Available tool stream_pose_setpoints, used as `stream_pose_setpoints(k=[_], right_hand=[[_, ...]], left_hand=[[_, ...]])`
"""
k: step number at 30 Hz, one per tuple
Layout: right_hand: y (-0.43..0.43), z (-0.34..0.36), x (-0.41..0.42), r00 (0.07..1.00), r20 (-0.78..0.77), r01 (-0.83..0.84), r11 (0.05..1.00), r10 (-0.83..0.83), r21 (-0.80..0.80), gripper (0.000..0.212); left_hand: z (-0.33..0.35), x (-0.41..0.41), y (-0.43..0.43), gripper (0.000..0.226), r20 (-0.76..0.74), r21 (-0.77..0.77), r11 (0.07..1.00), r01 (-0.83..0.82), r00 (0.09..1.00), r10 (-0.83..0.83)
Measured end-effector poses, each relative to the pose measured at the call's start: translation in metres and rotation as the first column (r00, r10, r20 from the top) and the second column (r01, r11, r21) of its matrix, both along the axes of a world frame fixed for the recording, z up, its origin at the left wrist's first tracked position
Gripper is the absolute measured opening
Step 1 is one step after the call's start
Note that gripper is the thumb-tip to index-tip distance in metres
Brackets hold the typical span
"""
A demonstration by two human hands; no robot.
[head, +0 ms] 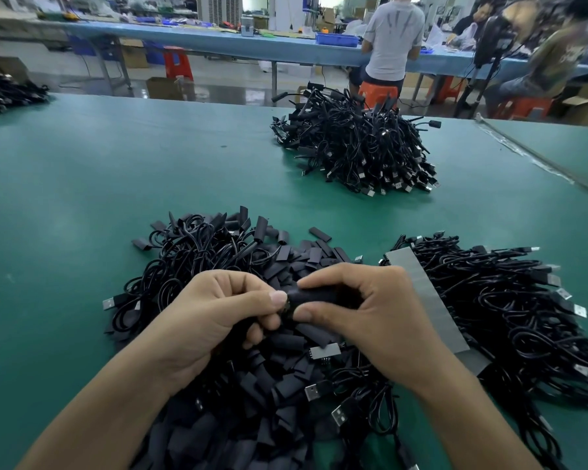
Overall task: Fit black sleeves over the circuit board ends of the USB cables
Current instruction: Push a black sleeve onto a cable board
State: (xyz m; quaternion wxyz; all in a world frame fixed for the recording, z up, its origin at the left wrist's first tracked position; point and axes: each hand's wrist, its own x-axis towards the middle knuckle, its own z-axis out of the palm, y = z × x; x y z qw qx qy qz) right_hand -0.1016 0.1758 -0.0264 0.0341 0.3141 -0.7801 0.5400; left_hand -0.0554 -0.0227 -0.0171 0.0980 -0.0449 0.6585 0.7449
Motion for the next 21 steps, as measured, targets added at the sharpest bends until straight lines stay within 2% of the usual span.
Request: stream_pose_setpoints(k=[3, 6, 13, 21], right_hand=[[0.0017, -0.0002, -0.0027, 0.998, -0.063, 0.001, 0.998, 0.003, 0.063, 0.026], [0.0011, -0.0010, -0.0031, 0.990, -0.141, 0.024, 0.999, -0.018, 0.037, 0.023], [-0.0006, -0.0009, -0.0025, 0.945, -0.325, 0.039, 0.999, -0.028, 0.027, 0.022], [0.0007, -0.0016, -0.0053, 0.926, -0.377, 0.019, 0.995, 0.021, 0.102, 0.021]], left_hand=[[-0.0005, -0.0001, 0.0009, 0.017, 0.006, -0.018, 1.000, -0.003, 1.000, 0.003], [-0.0008, -0.0001, 0.0010, 0.007, 0.001, 0.004, 1.000, -0.016, 1.000, 0.016], [0.0014, 0.0008, 0.0009, 0.010, -0.016, -0.005, 1.000, 0.001, 1.000, -0.001], [0.0015, 0.0011, 0.0031, 0.014, -0.017, -0.020, 1.000, 0.009, 1.000, -0.010]])
